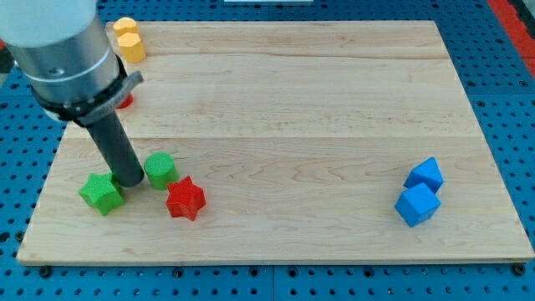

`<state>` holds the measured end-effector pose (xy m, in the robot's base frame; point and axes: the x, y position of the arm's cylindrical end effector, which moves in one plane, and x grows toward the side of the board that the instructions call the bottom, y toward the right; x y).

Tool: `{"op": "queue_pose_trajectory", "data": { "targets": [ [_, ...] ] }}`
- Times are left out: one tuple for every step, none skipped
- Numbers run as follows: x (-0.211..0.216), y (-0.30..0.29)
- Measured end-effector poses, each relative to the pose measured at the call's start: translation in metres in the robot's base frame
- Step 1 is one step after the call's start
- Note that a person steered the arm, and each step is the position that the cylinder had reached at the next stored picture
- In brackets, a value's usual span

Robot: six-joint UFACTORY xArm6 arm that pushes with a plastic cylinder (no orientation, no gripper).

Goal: Put the red circle horizontal to the green circle

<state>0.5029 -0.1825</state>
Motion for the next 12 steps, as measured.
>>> {"op": "queue_pose_trajectory", "data": {
  "targets": [
    [-0.043, -0.015],
    [-0.050, -0.059],
    [-0.100, -0.087],
    [-0.132, -0.062],
    [-0.137, -0.034],
    [-0.152, -0.017],
    [-0.110, 0.048],
    [-0.046, 0.090],
    [-0.044, 0.061],
    [-0.053, 0.010],
    [-0.058, -0.024],
    [-0.098, -0.017]
  ]
}}
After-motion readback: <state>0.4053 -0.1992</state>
